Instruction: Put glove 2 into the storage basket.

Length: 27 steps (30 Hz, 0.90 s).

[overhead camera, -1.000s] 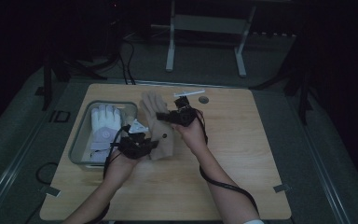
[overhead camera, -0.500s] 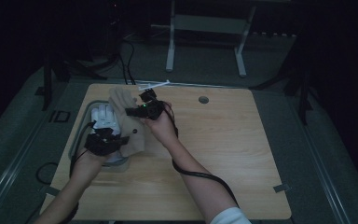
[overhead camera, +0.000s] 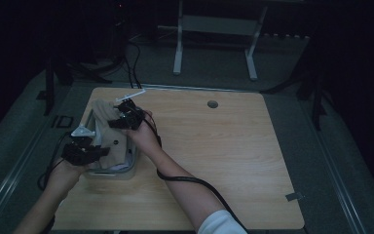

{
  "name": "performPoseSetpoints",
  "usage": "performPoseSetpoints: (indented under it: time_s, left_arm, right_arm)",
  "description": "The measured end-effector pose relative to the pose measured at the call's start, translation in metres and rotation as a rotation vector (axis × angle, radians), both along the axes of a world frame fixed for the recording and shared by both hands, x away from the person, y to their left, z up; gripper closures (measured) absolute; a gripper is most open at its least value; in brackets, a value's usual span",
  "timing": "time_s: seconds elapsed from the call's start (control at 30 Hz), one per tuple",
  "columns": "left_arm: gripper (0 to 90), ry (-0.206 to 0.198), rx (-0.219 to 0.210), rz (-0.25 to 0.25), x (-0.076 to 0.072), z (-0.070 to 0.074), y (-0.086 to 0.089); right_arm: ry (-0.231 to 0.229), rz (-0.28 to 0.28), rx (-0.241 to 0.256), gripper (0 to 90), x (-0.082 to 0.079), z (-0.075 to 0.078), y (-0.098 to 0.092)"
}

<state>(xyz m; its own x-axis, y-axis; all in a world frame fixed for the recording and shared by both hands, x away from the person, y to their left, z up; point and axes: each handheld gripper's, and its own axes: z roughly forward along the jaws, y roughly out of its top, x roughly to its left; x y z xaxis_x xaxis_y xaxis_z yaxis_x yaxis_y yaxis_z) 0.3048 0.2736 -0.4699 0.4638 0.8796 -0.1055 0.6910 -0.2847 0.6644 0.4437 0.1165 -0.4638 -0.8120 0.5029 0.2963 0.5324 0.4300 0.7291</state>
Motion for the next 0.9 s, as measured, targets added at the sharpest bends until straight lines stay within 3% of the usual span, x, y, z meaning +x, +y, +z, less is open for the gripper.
performPoseSetpoints:
  time_s: [0.17,0.37,0.53,0.6,0.73,0.9]
  left_arm:
    - [78.7,0.038,-0.005,0.008,0.008,-0.01,0.001]
    - [78.4,0.061,-0.002,0.011,0.012,-0.016,0.001]
    - [77.0,0.092,-0.021,0.003,0.014,-0.022,0.002]
    - [73.6,0.099,-0.043,0.005,0.015,-0.023,0.002]
    - [66.2,0.106,-0.056,0.008,0.016,-0.024,0.001]
    - [46.6,0.069,-0.045,0.033,0.014,-0.024,-0.004]
  right_arm:
    - [-0.002,0.006,-0.064,70.4,0.005,-0.015,0.01]
    - [0.02,0.014,-0.069,68.6,0.011,-0.024,0.012]
    - [0.025,0.028,-0.074,59.9,0.013,-0.026,0.012]
    - [-0.015,0.035,-0.074,49.3,0.015,-0.025,0.009]
    - [-0.023,0.013,-0.058,45.9,0.017,-0.021,0.003]
    - [-0.059,0.004,-0.07,37.9,0.019,-0.013,-0.004]
